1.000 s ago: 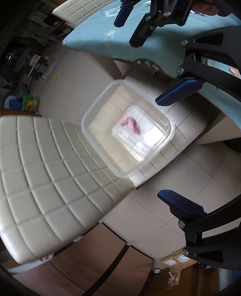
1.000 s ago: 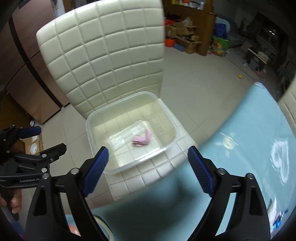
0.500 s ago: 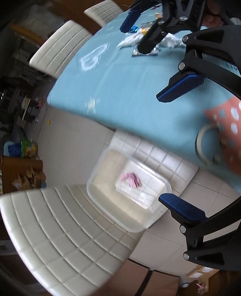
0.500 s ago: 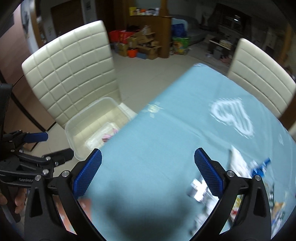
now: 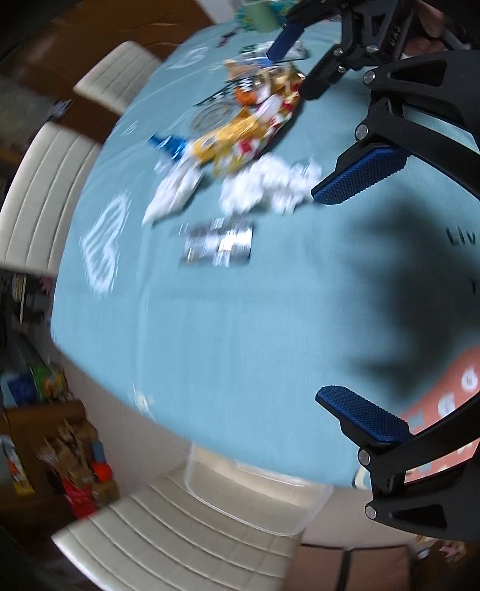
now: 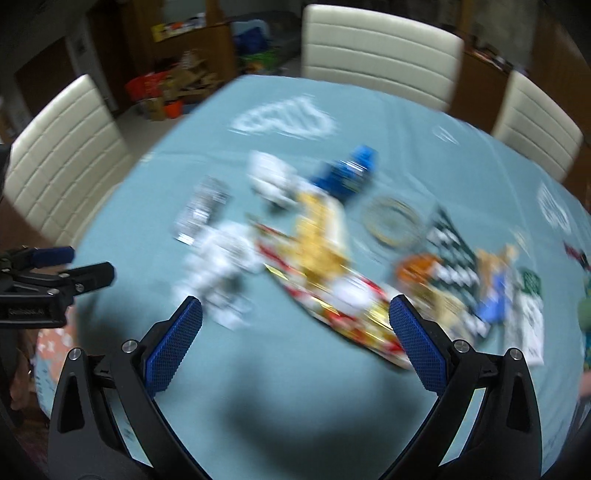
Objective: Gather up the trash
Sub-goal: 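Move both tools back over the table trash, then grasp the white tissue with the left tool while the right tool grasps the cream snack bag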
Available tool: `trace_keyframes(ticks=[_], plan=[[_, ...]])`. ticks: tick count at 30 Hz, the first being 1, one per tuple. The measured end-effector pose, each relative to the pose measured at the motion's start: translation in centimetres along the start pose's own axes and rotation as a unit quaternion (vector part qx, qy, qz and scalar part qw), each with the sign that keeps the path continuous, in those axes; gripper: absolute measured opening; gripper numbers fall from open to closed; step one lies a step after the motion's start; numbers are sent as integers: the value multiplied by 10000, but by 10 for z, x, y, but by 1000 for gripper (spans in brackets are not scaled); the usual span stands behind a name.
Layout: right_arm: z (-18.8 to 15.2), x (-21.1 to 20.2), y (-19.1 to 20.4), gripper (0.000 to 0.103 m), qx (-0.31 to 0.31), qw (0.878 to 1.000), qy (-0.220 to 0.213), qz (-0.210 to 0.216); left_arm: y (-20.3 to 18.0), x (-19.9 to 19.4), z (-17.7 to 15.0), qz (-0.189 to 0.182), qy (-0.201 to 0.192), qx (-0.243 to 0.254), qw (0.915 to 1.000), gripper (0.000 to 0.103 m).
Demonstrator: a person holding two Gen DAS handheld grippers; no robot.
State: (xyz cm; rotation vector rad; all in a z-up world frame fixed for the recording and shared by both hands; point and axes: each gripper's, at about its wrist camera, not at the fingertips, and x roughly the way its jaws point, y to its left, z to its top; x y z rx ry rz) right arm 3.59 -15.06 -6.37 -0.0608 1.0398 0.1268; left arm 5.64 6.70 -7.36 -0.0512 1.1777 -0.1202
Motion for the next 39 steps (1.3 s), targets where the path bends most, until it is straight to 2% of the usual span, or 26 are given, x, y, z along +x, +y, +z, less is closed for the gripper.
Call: trace_keyframes(ticks=[5, 12, 15, 18, 23, 31, 35, 38, 39], plan=[[-22, 1, -39, 100, 201, 9994, 117, -253, -42, 7, -6, 58, -14, 496, 9988, 96], [-38, 11, -66, 100, 211, 9990, 230, -316, -72, 25, -6, 25, 146, 811, 9966, 96], [-39, 14, -64, 94, 18, 9993, 246, -291, -80, 34, -3, 75, 202, 887, 9958, 96], [-40, 17, -60, 78, -184, 9992, 196, -304, -82, 40, -1, 237, 168, 910, 9954, 96], [-38, 19, -48, 74, -577, 9976, -38, -371, -84, 51, 2, 339, 191, 984, 9944, 96], [-40, 42, -26, 66, -1198, 9898, -33, -776, -84, 73, 9, 291, 384, 1032, 9935, 96], [-38, 40, -25, 38, -1274, 9880, -57, -870, -84, 73, 11, 275, 326, 1033, 9937, 94], [-36, 32, -34, 24, -958, 9947, -10, -367, -82, 68, 11, 277, 223, 1011, 9942, 81], [-36, 28, -36, 20, -873, 9959, 19, -213, -81, 67, 11, 275, 204, 1012, 9943, 73]])
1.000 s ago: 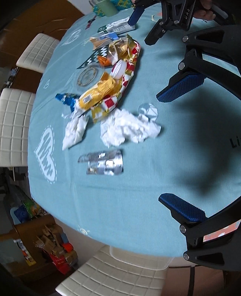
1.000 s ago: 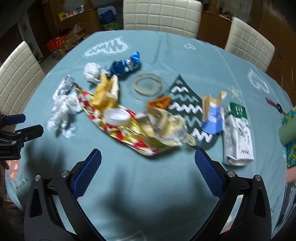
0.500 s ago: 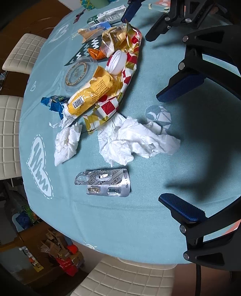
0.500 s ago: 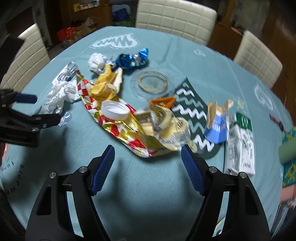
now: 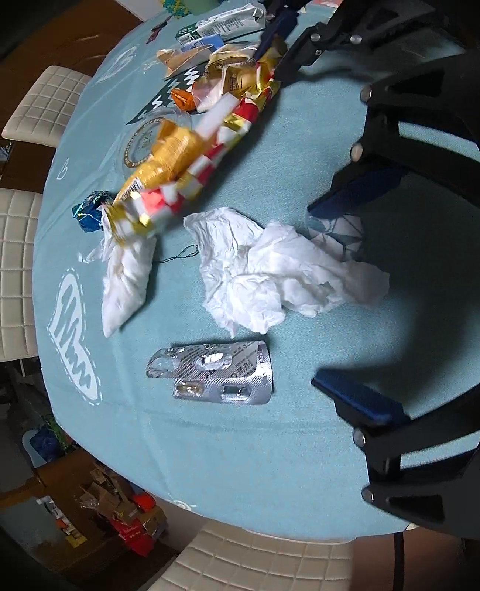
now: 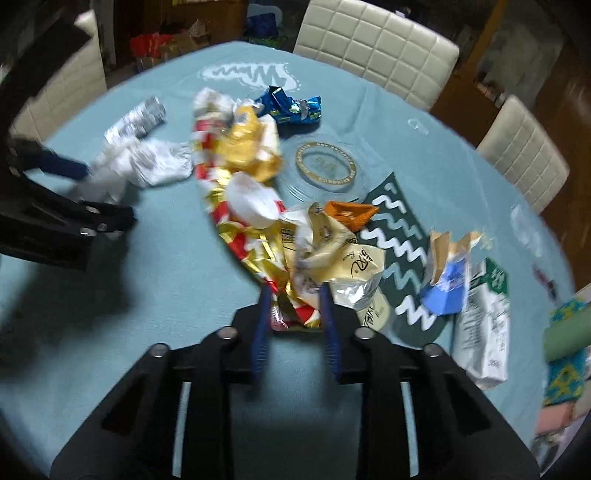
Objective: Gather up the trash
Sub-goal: 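Grasp the white tissue with the left tool while the right tool grasps the cream snack bag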
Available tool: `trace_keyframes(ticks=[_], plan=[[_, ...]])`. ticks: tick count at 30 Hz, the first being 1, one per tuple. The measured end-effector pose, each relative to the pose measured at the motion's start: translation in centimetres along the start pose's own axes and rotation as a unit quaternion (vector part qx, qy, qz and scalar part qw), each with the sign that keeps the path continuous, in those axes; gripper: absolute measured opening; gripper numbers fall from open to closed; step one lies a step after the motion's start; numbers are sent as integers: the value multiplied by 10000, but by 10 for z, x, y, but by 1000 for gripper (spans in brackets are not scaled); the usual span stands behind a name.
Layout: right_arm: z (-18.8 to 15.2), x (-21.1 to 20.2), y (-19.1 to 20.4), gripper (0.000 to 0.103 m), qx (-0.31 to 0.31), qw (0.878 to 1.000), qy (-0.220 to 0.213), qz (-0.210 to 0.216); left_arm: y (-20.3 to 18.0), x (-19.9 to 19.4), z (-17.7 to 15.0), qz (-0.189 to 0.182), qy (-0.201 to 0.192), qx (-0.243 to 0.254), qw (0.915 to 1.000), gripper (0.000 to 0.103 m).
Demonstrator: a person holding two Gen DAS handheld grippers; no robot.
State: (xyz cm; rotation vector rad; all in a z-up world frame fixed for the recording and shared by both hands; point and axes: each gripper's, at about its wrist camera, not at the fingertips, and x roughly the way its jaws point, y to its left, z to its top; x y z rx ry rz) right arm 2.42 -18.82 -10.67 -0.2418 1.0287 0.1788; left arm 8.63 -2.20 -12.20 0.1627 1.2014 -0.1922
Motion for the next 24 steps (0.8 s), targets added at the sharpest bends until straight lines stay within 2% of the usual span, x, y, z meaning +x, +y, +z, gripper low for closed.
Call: trace_keyframes(ticks=[1, 2, 4, 6, 8, 9, 11, 12, 14, 17, 19, 20, 21, 22, 24], plan=[[0, -3, -1, 18, 89, 9998, 17, 180, 1, -2, 0, -7, -18, -4, 10000, 65], [-1, -5, -2, 17, 169, 9993, 23, 339, 1, -3, 0, -21, -24, -14, 10000, 61], [-1, -12, -8, 15, 535, 9940, 50, 948, 2, -6, -2, -87, -34, -66, 9999, 50], [-2, -20, -14, 12, 897, 9829, 20, 1608, 2, -10, -5, -134, -50, -76, 9999, 44], [-2, -24, -18, 11, 1227, 9663, 22, 2264, 2, -13, -8, -163, -65, -65, 9998, 39], [-4, -26, -19, 11, 1348, 9621, -11, 2370, 1, -14, -10, -169, -76, -67, 9998, 37], [-6, -24, -19, 11, 1441, 9634, 69, 2260, -1, -19, -16, -157, -107, -66, 9998, 37], [-8, -24, -17, 12, 1368, 9677, 111, 2114, 1, -21, -20, -153, -121, -77, 9998, 37], [-11, -29, -11, 14, 1155, 9793, 52, 1659, 1, -25, -25, -155, -146, -93, 9997, 37], [-12, -33, -10, 15, 1030, 9880, -37, 1148, 0, -30, -31, -130, -174, -107, 9997, 37], [-12, -35, -15, 29, 1101, 9891, -90, 976, 0, -32, -34, -160, -183, -118, 9996, 38], [-12, -38, -17, 49, 1133, 9895, -144, 890, 0, -32, -34, -175, -178, -115, 9996, 38], [-13, -46, -23, 81, 1156, 9903, -293, 714, -1, -33, -35, -179, -180, -120, 9996, 40], [-12, -53, -25, 88, 1164, 9904, -499, 553, -1, -32, -36, -197, -170, -130, 9996, 44], [-10, -58, -29, 89, 1147, 9906, -573, 477, 0, -31, -35, -210, -170, -159, 9995, 46]])
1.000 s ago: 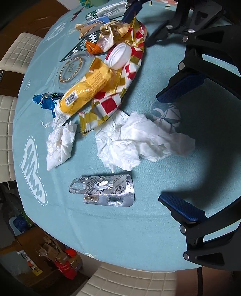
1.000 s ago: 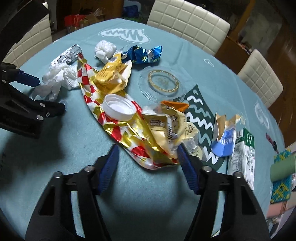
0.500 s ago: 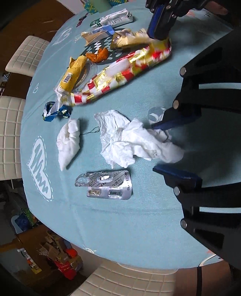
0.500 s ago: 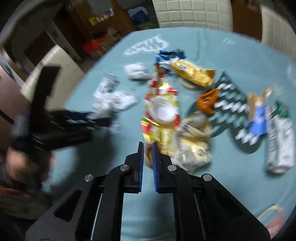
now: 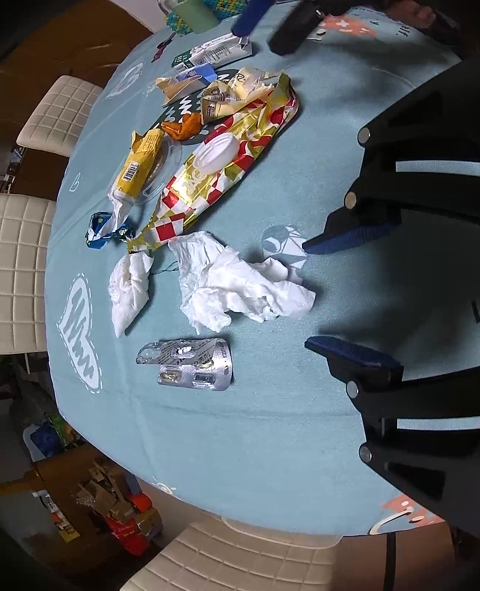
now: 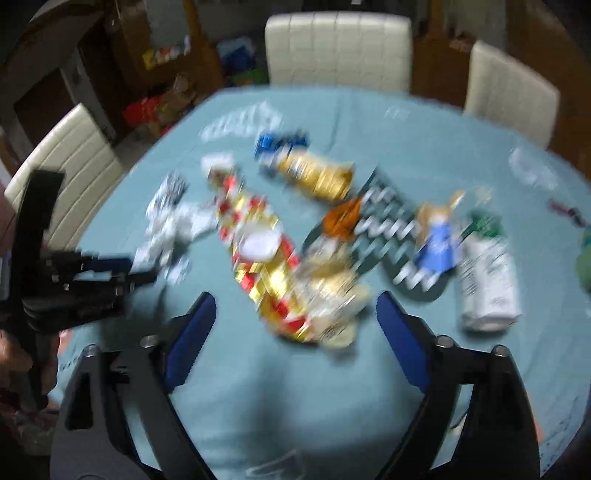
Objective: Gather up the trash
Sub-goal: 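Grasp the white tissue with the left tool while the right tool grasps the cream snack bag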
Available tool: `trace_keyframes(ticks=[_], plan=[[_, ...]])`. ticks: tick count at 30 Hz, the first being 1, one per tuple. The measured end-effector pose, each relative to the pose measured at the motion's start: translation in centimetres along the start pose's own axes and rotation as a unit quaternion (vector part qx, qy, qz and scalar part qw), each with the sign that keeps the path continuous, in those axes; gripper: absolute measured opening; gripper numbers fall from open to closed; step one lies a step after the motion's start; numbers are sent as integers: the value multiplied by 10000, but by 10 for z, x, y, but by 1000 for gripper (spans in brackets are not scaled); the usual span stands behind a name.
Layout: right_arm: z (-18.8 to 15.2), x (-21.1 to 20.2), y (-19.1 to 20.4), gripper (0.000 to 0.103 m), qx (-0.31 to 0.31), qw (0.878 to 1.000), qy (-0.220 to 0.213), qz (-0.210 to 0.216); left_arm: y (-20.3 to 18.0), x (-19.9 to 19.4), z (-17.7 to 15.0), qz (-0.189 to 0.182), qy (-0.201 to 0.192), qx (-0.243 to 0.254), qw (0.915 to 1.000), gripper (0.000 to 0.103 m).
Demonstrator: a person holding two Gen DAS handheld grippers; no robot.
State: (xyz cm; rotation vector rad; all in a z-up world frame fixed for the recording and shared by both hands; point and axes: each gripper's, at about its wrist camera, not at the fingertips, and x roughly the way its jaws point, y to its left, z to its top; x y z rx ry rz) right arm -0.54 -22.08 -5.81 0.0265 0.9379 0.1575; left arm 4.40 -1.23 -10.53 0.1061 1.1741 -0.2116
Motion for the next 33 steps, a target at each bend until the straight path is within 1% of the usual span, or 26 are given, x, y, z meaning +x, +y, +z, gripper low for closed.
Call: trace_keyframes(ticks=[5, 7, 11, 13, 15, 16, 17, 19, 20, 22, 23, 24, 26, 28, 33], plan=[[15, 19, -18, 86, 317, 9992, 243, 30, 1, 6, 5, -46, 61, -61, 10000, 46], [16, 26, -20, 85, 369, 9987, 363, 32, 4, 8, 8, -20, 75, -91, 9999, 46], [15, 52, -22, 77, 468, 9966, 675, 61, 7, 18, 15, -22, 194, -166, 9997, 46], [12, 66, -25, 73, 525, 9946, 896, 27, 6, 20, 21, -41, 160, -148, 9998, 46], [9, 78, -32, 60, 696, 9916, 1089, 112, 3, 22, 28, -129, 149, -136, 9997, 46], [9, 76, -33, 59, 716, 9925, 977, 143, 2, 23, 32, -177, 157, -127, 9996, 46], [9, 76, -34, 48, 704, 9924, 991, 169, 0, 24, 35, -192, 149, -119, 9996, 46], [11, 76, -35, 44, 699, 9926, 978, 186, -3, 24, 39, -256, 99, -120, 9996, 45], [12, 75, -35, 42, 699, 9928, 953, 173, -6, 22, 42, -299, 39, -95, 9995, 43], [12, 74, -36, 41, 694, 9932, 927, 147, -11, 19, 45, -378, -18, -19, 9993, 25], [12, 73, -36, 41, 699, 9934, 897, 137, -11, 17, 46, -426, -51, -6, 9991, 22], [12, 72, -37, 40, 704, 9936, 876, 135, -13, 16, 47, -442, -44, -5, 9990, 12], [12, 71, -37, 40, 719, 9938, 841, 137, -11, 20, 48, -540, 77, -27, 9985, 8], [12, 68, -38, 39, 729, 9941, 790, 123, -7, 23, 46, -649, 165, -159, 9976, 6], [9, 50, -38, 38, 697, 9959, 576, 15, -4, 11, 37, -611, 9, -178, 9980, 5]])
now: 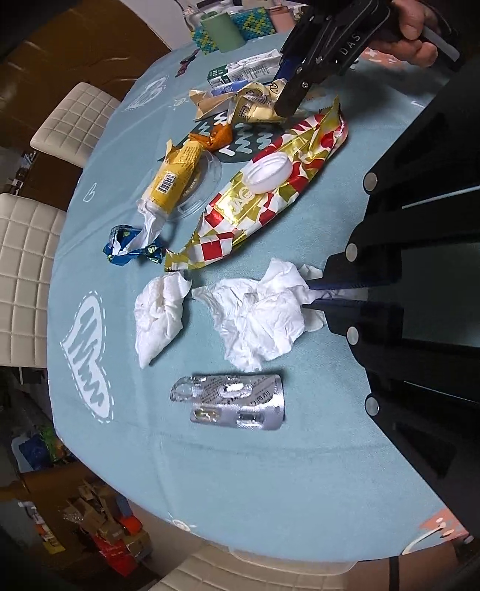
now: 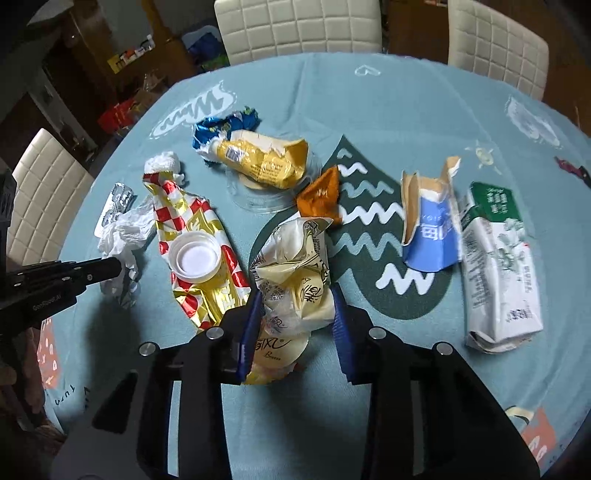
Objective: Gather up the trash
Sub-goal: 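Grasp the white tissue with the left tool while the right tool grasps the cream snack bag, then carry the tissue and snack bag to the clear bin and release them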
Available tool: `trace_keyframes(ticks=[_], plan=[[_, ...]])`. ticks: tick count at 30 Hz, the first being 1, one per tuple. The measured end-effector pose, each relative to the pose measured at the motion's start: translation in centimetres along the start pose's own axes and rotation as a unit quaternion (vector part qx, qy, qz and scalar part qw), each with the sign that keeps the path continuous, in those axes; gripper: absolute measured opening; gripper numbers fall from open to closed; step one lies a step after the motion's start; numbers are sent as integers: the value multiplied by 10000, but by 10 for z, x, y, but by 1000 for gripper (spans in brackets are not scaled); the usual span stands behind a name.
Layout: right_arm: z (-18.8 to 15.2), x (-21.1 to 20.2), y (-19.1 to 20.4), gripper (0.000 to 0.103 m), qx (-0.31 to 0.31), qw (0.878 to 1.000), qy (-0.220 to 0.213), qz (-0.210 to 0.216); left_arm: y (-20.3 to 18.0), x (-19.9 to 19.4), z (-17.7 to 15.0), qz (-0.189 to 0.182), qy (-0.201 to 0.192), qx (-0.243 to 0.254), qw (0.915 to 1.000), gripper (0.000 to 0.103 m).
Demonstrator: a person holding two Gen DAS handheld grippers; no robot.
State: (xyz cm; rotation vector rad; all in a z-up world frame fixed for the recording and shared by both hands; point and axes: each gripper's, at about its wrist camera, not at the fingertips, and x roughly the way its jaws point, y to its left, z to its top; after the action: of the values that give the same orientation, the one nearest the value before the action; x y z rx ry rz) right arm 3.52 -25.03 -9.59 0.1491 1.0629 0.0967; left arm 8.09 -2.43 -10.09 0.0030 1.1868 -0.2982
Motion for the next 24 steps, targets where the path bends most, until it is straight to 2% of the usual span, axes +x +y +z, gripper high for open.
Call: trace_keyframes(ticks=[7, 13, 24], plan=[[-11, -31, 5, 37, -104, 9995, -308, -10, -4, -27, -17, 49, -282, 118, 9995, 5], [-19, -43, 27, 37, -351, 9988, -331, 118, -2, -45, -32, 108, -435, 182, 9988, 5], [-17, -37, 103, 37, -1050, 9930, -263, 482, 50, -75, -57, 422, -668, -241, 9966, 5]])
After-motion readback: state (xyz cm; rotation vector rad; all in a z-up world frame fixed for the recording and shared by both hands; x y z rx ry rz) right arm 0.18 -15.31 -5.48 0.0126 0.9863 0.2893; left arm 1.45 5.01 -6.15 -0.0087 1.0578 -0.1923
